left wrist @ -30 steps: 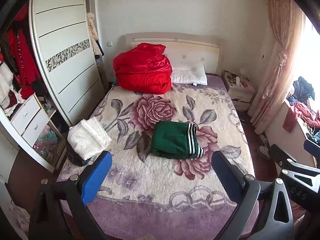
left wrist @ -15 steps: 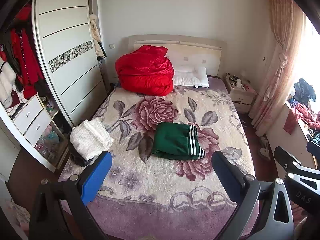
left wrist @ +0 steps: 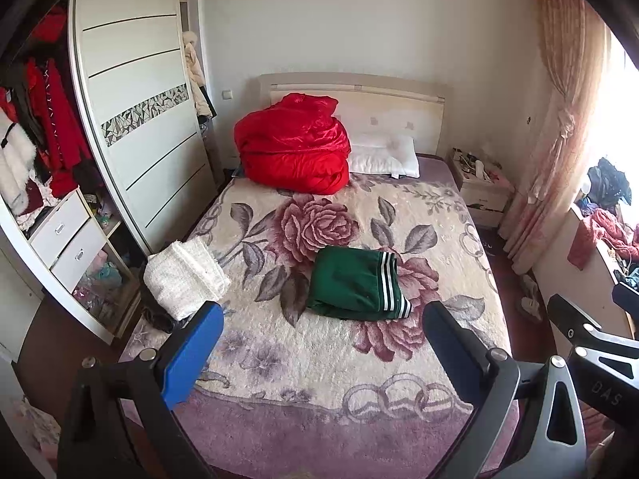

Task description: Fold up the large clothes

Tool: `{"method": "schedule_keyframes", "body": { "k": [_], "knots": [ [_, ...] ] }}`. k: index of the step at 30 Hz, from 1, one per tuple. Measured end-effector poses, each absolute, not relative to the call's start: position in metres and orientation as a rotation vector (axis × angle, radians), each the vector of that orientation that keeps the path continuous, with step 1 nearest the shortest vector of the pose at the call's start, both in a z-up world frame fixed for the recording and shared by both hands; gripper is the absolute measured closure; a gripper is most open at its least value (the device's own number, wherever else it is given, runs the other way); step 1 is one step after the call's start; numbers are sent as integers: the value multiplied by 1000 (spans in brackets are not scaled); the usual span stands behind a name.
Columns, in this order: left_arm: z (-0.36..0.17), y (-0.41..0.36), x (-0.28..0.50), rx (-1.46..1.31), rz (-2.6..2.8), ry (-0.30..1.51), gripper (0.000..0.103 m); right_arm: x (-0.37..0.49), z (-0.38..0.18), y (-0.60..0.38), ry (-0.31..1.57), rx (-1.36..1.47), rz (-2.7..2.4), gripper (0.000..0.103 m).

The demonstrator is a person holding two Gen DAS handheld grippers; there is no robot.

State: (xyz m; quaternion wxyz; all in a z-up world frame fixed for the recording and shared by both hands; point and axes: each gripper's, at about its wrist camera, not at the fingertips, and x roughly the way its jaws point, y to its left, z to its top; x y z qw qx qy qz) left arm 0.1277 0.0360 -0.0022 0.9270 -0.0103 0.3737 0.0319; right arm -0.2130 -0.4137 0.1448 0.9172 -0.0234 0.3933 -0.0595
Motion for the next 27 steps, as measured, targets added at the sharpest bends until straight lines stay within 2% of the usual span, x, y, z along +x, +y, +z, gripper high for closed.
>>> {"method": "schedule_keyframes", "body": {
  "k": [27],
  "knots": [
    [0,38,123,-25,60,765,1,-219,143,-411,805,-55,-122,0]
  ]
}}
